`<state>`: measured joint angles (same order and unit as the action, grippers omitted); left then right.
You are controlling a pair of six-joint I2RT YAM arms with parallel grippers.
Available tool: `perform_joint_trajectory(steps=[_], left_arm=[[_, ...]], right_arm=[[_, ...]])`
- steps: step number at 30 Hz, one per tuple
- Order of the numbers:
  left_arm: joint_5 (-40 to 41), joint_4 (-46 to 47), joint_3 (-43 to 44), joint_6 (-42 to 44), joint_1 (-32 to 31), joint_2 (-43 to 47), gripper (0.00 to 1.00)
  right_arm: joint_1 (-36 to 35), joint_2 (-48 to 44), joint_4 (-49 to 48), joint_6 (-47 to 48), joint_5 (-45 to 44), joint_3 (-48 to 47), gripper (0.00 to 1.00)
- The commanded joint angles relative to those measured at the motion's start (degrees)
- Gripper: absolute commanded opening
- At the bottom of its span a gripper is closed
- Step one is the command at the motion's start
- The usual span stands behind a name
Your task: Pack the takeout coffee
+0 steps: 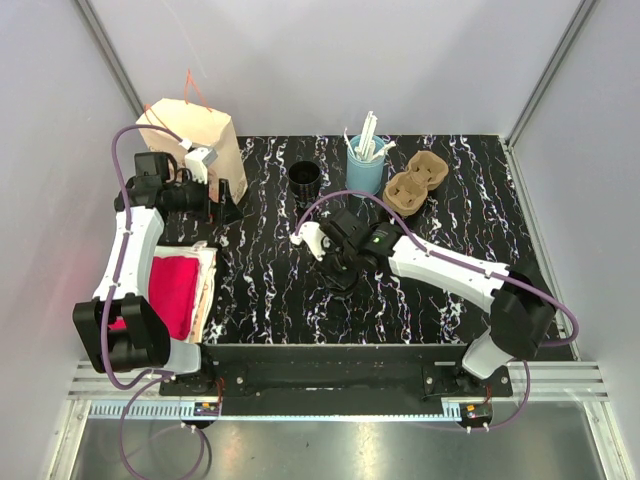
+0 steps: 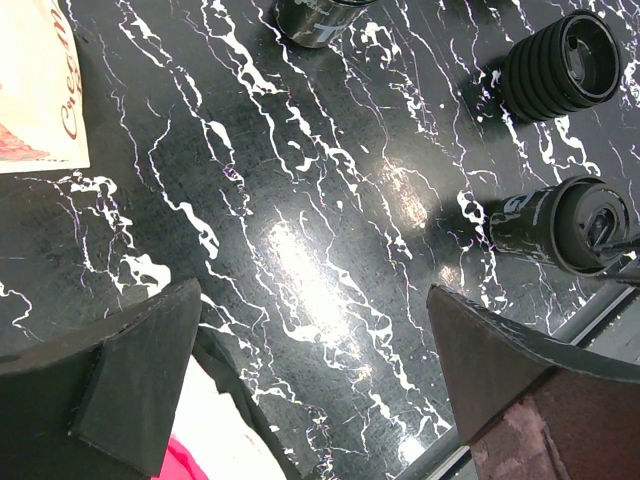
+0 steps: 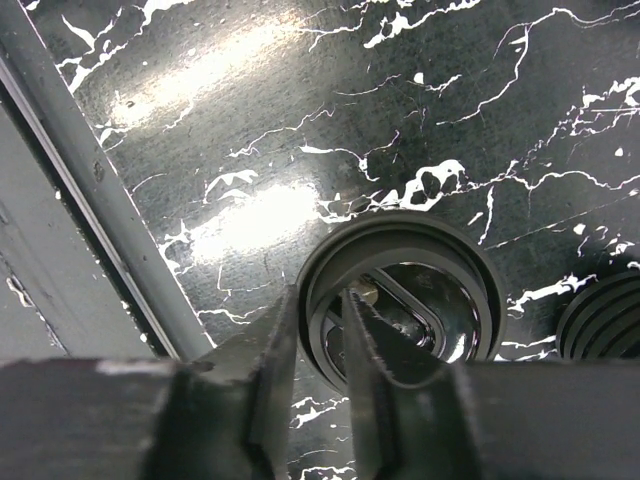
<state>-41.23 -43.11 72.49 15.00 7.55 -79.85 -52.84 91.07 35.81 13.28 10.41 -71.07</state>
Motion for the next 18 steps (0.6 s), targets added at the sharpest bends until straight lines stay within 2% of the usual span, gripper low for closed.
perform_joint_trajectory(steps=[1, 5, 9, 18], left_arm=[[-2.5, 2.2, -0.1, -0.1, 0.4, 0.8, 0.99], [-2.6, 2.2, -0.1, -0.1, 0.5, 0.7, 0.99], [-2.9, 2.2, -0.2, -0.2, 0.6, 0.7, 0.99], [-3.3, 2.2, -0.2, -0.2, 0.7, 0.7, 0.99]], right_arm=[[-0.9, 0.5, -0.8, 0.0, -2.3, -2.2, 0.25], [-0.9, 0.2, -0.6, 0.5, -3.2, -2.3, 0.08], [-0.9, -0.3, 0.0, 1.7, -4.2, -2.9, 0.00], [-0.9, -3.3, 3.4, 7.2, -5.2, -6.4, 0.00]])
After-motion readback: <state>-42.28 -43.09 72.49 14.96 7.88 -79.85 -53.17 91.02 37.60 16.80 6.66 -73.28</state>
